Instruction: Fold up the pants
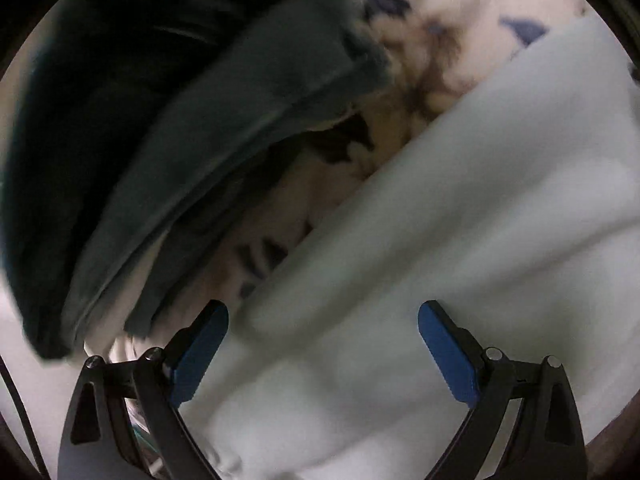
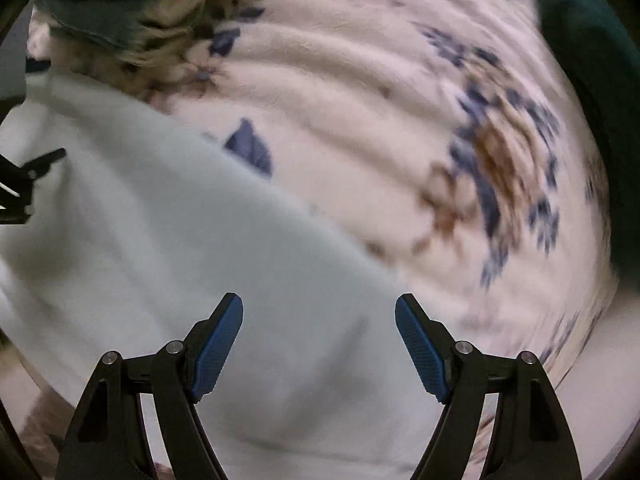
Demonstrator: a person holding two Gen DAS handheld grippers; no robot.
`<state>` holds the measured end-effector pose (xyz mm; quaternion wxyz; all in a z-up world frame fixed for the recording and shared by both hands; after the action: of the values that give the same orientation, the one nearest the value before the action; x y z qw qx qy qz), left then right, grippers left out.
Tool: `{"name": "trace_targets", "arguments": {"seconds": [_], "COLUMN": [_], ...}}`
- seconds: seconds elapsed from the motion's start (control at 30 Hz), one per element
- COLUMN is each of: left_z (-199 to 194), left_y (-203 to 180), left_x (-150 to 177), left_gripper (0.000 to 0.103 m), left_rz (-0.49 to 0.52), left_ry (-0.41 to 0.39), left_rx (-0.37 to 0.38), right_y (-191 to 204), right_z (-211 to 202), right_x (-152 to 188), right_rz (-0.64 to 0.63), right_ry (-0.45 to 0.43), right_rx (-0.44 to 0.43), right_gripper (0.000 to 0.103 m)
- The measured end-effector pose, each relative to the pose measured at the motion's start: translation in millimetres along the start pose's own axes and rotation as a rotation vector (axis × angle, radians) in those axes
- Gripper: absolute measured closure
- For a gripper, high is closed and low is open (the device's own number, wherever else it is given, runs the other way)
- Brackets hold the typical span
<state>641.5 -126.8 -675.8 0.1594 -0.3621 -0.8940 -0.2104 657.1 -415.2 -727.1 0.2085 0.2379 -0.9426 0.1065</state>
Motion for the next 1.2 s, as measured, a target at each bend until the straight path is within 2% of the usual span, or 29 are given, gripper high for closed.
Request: {"name": "trace_targets", "arguments": {"seconds": [0.07,0.23,0.6,0.63,0.67,0.7,0.73,0.77,0.8,0.83,0.87,0.9,1.03,1.07,1.2], "left_z": [8.7,20.9,24.5,24.9,24.8,26.1,21.9,19.8,16.9,13.1,10.3,5.5,-20.1,-28.5,-56.4], "left_y": [-0.9,0.8,2.7,1.8,-0.6,0.8,-6.0,-9.2,-11.7,-12.0,-10.8,-9.0,-2.2,-0.9,-16.4], "left_x": [-6.1,-12.0,-14.3,-14.0,-13.3,-13.7,-12.8,-10.6,-8.4,-5.1,-2.2,3.7,34.7,45.4,101.9], "left_gripper": [0.006,0.006,0.008,0.011,0.022,0.04,0.048,0.062,0.072,0.076,0.084,0.088,0.092,0.092,0.093], "left_rz": [0.03,0.06,0.114,0.12,0.132,0.144,0.168,0.189,0.198,0.19,0.182,0.17,0.107,0.092,-0.008], "left_ry": [0.013,0.025,0.0,-0.004,-0.007,-0.01,-0.021,-0.031,-0.043,-0.058,-0.067,-0.083,-0.166,-0.202,-0.284], "left_rx": [0.026,0.085,0.089,0.096,0.116,0.141,0.163,0.162,0.158,0.156,0.15,0.147,0.185,0.175,0.224], "right_y": [-1.1,1.5,-18.6,-21.7,-18.7,-20.8,-21.6,-22.0,-18.1,-15.9,-10.8,-9.9,-16.7,-19.7,-31.1], "right_z": [10.4,38.0,45.5,46.3,47.2,47.8,48.1,45.8,45.0,42.8,38.1,33.4,13.1,4.1,-29.3], "right_x": [-22.0,-47.7,-52.9,-52.6,-52.7,-52.1,-51.7,-53.2,-51.2,-48.6,-44.1,-40.0,-14.2,-3.5,44.9], "right_rz": [-0.064,-0.179,-0.243,-0.245,-0.246,-0.246,-0.245,-0.245,-0.247,-0.251,-0.254,-0.25,-0.181,-0.147,-0.035], "right_ry": [0.039,0.151,0.185,0.186,0.185,0.183,0.18,0.175,0.164,0.152,0.129,0.11,0.012,-0.024,-0.149], "right_rx": [0.035,-0.008,-0.054,-0.055,-0.055,-0.055,-0.053,-0.05,-0.05,-0.06,-0.089,-0.105,-0.072,-0.076,-0.101], "right_gripper": [0.022,0.022,0.022,0.022,0.022,0.022,0.022,0.026,0.039,0.049,0.073,0.087,0.094,0.094,0.095]}}
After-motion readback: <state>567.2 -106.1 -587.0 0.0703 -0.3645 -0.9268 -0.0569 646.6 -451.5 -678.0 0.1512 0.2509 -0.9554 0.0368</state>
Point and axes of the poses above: each gripper's, at about its wrist camera, not at the fingertips, and z roughly the way its jaws point, y to its left, x to its underside, the point moved 7 cm from there along z, roughly the way its jaws point, and after that the axes turned 13 degrees about y, right-handed, at the moved point
